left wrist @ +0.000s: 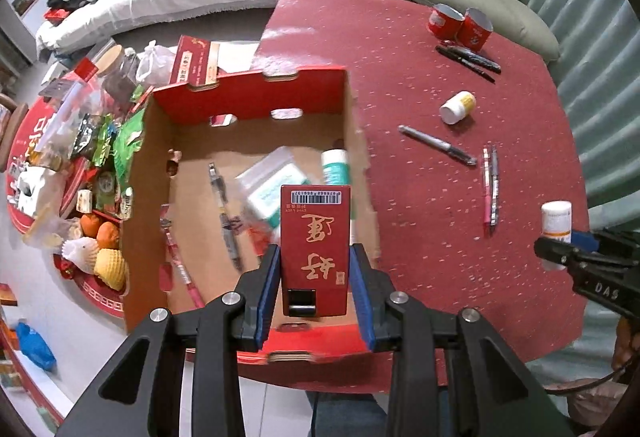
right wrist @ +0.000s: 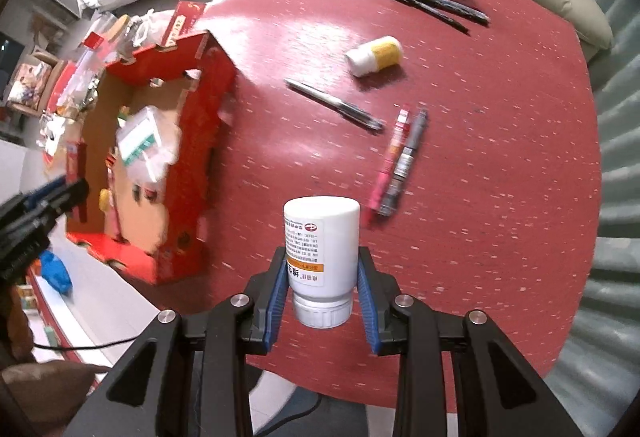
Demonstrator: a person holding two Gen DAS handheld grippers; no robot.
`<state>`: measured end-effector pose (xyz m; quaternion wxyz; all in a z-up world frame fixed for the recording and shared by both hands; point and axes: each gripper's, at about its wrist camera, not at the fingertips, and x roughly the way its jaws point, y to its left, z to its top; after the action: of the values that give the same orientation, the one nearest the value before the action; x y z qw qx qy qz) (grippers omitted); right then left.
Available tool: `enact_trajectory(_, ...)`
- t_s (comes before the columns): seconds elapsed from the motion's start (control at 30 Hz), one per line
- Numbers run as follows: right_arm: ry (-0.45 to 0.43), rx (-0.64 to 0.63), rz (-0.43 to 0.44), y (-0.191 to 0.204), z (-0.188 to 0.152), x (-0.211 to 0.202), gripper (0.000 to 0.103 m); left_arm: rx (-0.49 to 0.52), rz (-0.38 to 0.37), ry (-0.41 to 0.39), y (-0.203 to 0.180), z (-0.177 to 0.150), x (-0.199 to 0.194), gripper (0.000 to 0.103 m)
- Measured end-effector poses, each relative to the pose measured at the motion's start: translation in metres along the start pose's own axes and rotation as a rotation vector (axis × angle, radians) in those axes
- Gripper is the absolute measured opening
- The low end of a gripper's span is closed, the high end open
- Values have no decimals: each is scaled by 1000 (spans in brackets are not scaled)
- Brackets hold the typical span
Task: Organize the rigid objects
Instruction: 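Lift the red envelope and white bottle toward the cardboard box with both tools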
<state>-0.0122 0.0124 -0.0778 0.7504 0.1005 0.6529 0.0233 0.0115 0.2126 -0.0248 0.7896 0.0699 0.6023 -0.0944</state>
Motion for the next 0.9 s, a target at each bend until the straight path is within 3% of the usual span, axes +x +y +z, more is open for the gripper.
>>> enact_trajectory(0.47,-2,-217,8,122,19,6,34,-112,11,2,75,-23,8,37)
enact_trajectory(0.9,51,-310,-15,160,16,18,34,-193,-10,14,101,-38,20,37)
